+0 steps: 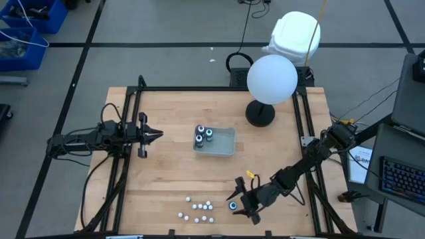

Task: Pick & Place food coloring
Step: Put the large blue food coloring bottle into the gray bin

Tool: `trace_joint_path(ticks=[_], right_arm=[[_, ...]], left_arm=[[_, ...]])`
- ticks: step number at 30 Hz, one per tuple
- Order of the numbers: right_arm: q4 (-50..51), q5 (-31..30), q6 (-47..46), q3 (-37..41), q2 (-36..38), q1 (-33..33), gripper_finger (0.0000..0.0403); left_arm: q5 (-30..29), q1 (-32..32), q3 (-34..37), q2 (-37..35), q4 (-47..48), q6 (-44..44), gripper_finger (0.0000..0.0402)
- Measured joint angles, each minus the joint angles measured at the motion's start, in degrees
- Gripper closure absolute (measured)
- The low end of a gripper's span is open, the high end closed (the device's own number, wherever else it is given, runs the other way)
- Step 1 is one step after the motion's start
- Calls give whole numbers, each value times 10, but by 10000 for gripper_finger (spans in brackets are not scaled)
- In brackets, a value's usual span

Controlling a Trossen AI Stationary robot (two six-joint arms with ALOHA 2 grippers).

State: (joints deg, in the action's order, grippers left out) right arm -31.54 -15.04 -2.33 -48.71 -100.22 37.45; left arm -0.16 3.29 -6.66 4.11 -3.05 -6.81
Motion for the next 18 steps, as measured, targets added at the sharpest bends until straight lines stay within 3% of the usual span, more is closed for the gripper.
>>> trace_joint_path(ticks=[8, 18], right_arm=[[29, 1, -4, 0, 0, 0, 129], [40, 1, -14, 0, 0, 0, 153]], left_arm=[[0, 0, 0, 0, 0, 1, 360], [0, 0, 0, 0, 0, 3, 360]])
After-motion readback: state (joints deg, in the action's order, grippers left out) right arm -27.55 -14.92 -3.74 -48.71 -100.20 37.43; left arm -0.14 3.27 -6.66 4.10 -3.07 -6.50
